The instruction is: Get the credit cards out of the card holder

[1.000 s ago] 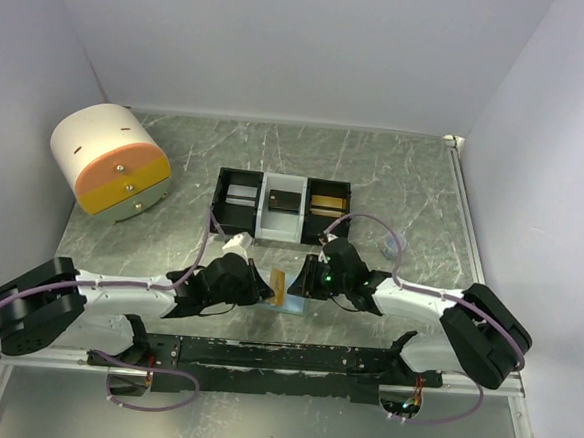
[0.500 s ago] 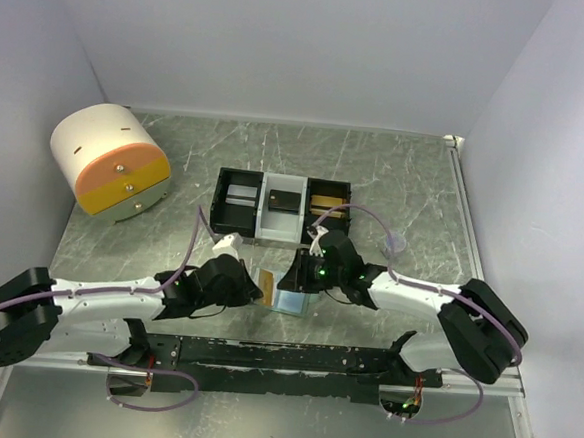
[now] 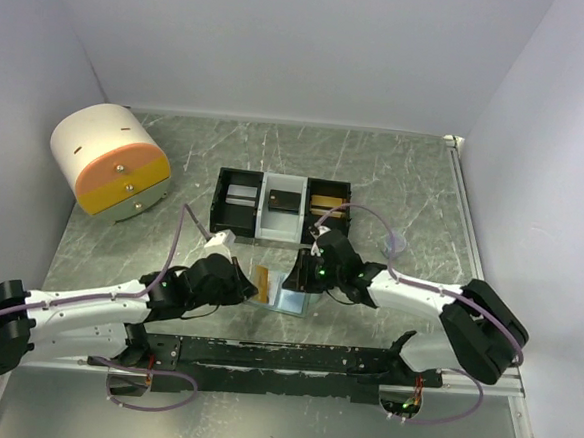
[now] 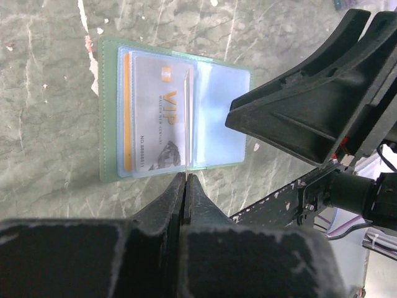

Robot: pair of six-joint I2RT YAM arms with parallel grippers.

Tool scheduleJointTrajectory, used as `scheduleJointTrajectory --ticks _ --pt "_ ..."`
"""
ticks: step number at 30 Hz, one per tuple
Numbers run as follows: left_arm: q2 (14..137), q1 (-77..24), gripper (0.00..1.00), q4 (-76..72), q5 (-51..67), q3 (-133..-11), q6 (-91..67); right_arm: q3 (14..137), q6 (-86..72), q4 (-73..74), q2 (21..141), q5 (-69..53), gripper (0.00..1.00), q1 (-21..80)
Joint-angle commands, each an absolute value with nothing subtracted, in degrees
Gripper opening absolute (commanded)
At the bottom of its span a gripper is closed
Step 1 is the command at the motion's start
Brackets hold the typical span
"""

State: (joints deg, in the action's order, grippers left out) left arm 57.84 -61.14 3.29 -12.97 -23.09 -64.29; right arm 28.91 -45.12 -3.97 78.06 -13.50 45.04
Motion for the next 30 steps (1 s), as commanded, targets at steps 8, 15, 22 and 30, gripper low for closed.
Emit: scheduleJointTrajectory --ticks 8,15,22,30 --pt "47.23 -60.93 0.07 -0.21 -11.09 -21.92 -57.52 21.4 -43.32 -15.27 60.94 -10.15 0.45 45.02" --pt "38.11 -55.79 0.07 -6.62 -1.53 -15.55 -57.07 18.17 -44.76 -14.91 53.31 -16.43 0.47 38.75" --pt "40.5 -45.64 0.07 -20.11 15.35 -9.88 -58.68 13.09 -52.68 -33.42 54.18 -33.24 0.55 33.91" --pt "46.82 -43.92 0.07 -36.99 23.59 -8.83 -61.07 13.08 -58.12 -45.58 60.4 -40.02 0.65 35.04"
